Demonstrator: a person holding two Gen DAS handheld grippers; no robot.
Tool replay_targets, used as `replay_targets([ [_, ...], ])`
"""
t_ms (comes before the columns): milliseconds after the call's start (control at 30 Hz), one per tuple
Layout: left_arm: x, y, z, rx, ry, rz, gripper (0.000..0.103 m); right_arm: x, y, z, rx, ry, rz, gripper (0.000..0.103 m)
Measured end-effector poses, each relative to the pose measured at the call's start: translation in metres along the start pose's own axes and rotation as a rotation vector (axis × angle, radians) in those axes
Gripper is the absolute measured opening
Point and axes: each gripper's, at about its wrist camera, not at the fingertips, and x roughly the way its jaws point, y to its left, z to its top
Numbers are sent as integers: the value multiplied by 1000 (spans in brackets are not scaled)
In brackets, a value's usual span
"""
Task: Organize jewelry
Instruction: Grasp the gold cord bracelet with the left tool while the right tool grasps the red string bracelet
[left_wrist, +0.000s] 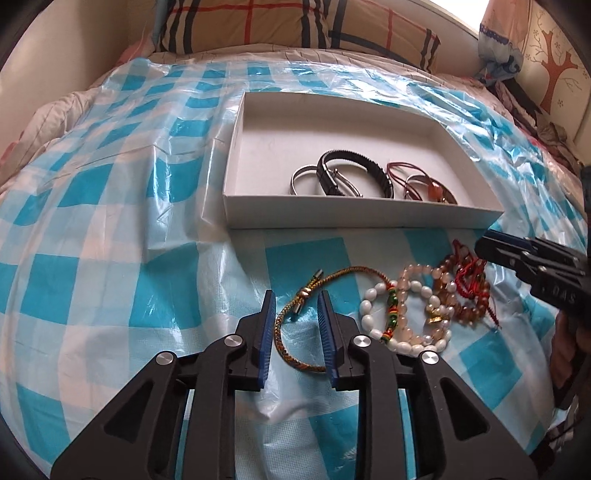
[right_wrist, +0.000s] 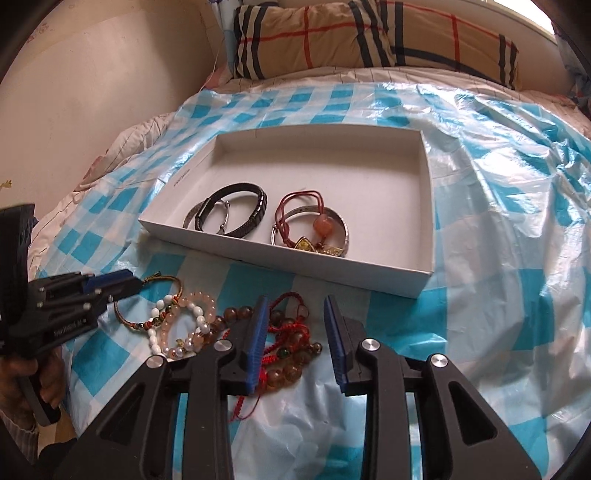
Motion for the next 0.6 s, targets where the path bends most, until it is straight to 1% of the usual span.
replay_targets([
  [33,1,-1,0,6,0,-1,24,5,-1,2,8,15,8,31],
  [100,2,-5,2,19,-1,-1,32,16,-2,3,18,44,19,31],
  [133,2,-7,3,29,-5,8,34,18,-2,2,18,46,25,31],
  [167,4,-10,4,45,-6,19,35,19,-2,3,15,47,30,26],
  [200,6,-12,4,56,-3,25,35,19,-1,4,10,47,33,16],
  [233,9,-15,2,69,0,32,35,18,1,4,2,46,36,13],
  [267,10,-17,1,81,0,40,32,17,2,3,-6,46,37,11],
  [300,10,-19,-1,93,0,45,21,15,4,2,-15,42,34,11],
  [400,6,-22,-6,105,-1,38,9,3,5,-4,-3,23,40,11],
  [600,-14,-10,-17,41,-10,-20,7,-41,-8,-17,82,-52,81,11],
])
